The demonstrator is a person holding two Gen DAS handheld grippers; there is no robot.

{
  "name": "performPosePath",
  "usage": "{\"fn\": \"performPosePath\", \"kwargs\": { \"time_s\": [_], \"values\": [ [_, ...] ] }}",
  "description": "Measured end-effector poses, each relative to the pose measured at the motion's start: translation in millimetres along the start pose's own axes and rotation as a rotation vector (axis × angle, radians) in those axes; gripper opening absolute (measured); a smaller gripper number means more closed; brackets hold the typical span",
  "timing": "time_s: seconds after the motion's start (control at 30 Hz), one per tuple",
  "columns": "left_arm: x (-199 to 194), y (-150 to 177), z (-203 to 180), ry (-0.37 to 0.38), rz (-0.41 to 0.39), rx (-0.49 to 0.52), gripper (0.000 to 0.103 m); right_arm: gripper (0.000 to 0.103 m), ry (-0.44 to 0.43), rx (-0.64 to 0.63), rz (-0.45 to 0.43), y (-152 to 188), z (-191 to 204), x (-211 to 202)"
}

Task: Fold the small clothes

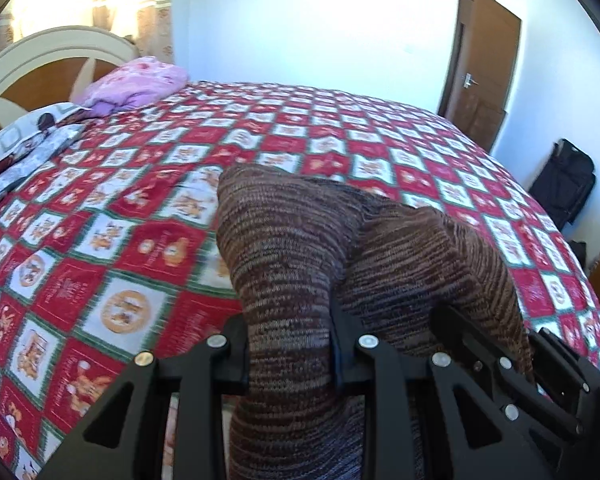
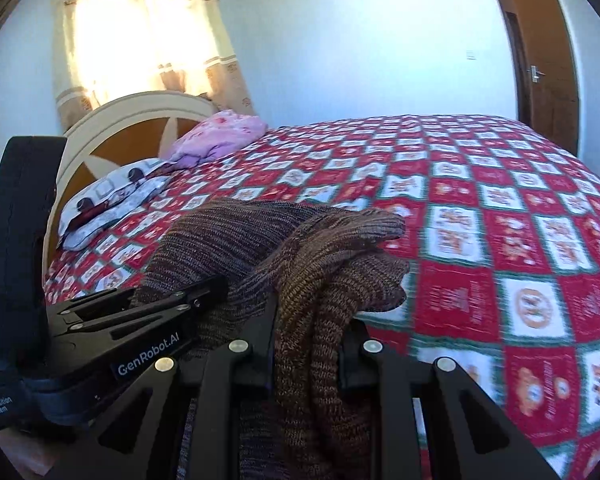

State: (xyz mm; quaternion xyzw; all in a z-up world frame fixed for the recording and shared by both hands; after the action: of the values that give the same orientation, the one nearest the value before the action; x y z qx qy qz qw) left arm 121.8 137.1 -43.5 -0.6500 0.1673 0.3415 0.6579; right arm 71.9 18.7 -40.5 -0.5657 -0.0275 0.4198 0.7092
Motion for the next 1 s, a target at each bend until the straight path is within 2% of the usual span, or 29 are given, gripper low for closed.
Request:
{"fn": "performPosePath", "kwargs": {
  "time_s": [0.17,0.3,0.33,0.43,0.5,0.53,0.7,0.77,0.8,0.9,1.0],
  "values": [
    [30.0,-1.7,14.8,-0.044,-0.01,-0.04,0.029,0.023,-0.026,-0.037,0.012,-1.0,1.3,42.9],
    [67.5,6.9,20.4,-0.033,0.063,-0.063,0.029,0.023,-0.001,-0.045,0.097,7.3,-12.6,82.7],
    [79.6,11.8,23.8,-0.029,0.104,-0.078,0.031,0.023,0.006,-0.04,0.125,10.6,-17.8,91.7],
    [87.6,17.4,35.0,0.016,0.14,-0.148,0.042,0.027,0.0,0.015,0.176,18.3,-35.4,104.4],
    [89.0,16.2,38.7,0.023,0.166,-0.162,0.051,0.032,-0.015,0.067,0.18,18.7,-45.8,105.1],
    [89.1,16.1,41.9,0.021,0.182,-0.17,0.058,0.038,-0.015,0.085,0.184,19.1,-48.9,106.0],
    [63.4,25.9,50.8,0.057,0.175,-0.149,0.061,0.048,-0.052,0.149,0.172,24.2,-54.2,78.4],
    [49.3,35.0,58.7,0.102,0.173,-0.175,0.065,0.064,-0.088,0.196,0.135,32.1,-57.4,55.1],
    [43.7,39.9,61.9,0.135,0.173,-0.194,0.065,0.067,-0.094,0.217,0.123,37.6,-59.3,44.8],
    [33.3,58.0,67.5,0.219,0.21,-0.245,0.066,0.068,-0.091,0.223,0.147,56.5,-60.0,32.6],
    [23.2,79.1,62.7,0.286,0.239,-0.243,0.066,0.066,-0.1,0.152,0.149,68.2,-46.4,27.4]
  ]
}}
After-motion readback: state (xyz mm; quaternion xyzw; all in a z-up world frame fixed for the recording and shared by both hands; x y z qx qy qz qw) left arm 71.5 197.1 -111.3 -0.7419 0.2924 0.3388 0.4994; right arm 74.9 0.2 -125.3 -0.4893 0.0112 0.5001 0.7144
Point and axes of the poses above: each gripper's, at about its wrist camera, not at the fingertips, and x roughly the way its jaws point, z to its left, y to its underside, the point moved 1 cm from there along x, roughly the way its jaws point, and after that the axes turned 15 degrees about -y, right-handed, at the moved point
